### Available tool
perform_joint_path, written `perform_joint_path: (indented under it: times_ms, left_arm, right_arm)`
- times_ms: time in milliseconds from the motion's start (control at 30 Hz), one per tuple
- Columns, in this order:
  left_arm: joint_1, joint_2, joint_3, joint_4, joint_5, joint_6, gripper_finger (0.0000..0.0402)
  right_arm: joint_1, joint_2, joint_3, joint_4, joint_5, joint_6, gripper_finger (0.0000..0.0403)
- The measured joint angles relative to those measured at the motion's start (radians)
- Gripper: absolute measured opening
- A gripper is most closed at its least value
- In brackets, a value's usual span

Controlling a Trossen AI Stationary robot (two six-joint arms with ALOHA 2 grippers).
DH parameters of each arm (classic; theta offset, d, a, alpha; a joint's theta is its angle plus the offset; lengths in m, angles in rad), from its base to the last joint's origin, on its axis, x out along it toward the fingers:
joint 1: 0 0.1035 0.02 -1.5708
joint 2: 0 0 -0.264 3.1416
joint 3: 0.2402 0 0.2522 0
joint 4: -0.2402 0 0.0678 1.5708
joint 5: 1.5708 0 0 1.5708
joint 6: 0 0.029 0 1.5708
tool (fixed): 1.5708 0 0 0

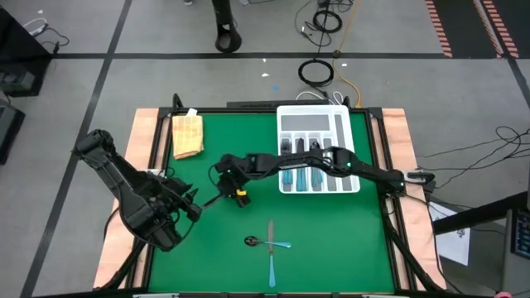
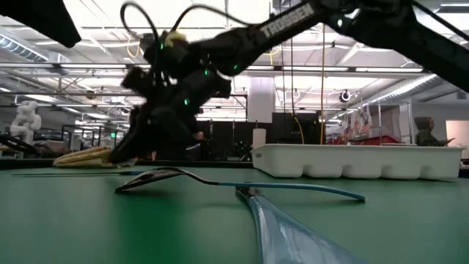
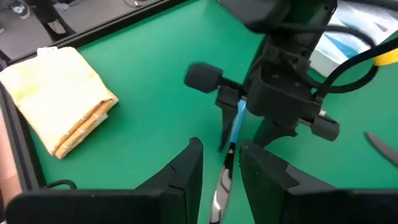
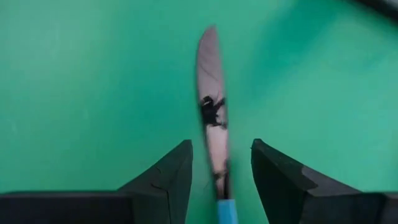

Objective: Sort silverware
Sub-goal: Put the blue table knife into the silverware organizer

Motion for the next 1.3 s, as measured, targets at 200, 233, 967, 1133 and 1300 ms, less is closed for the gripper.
perform_joint_path:
  times_ms: [200,233,967,1133,1300]
  left_arm:
    - [-0.001,0.001,-0.04,0.001,0.012,-0.058,0.0109]
    - [-0.001,0.001,-0.047,0.001,0.012,-0.071,0.0109]
    - [-0.015,0.001,-0.098,-0.002,0.026,-0.069,0.0109]
    - [-0.024,0.001,-0.098,-0.003,0.027,-0.068,0.0109]
    - [-0.034,0.001,-0.098,-0.003,0.028,-0.07,0.0109]
  right_arm:
    - [-0.014,0.054,0.009,-0.016,-0.048,0.01,0.0153]
    - [-0.018,0.065,0.01,-0.017,-0.054,0.021,0.0153]
    - [-0.046,0.152,0.016,-0.04,-0.073,0.101,0.0111]
    - [-0.046,0.153,0.016,-0.041,-0.072,0.072,0.0048]
    - [-0.04,0.153,0.016,-0.047,-0.062,0.053,0.0008]
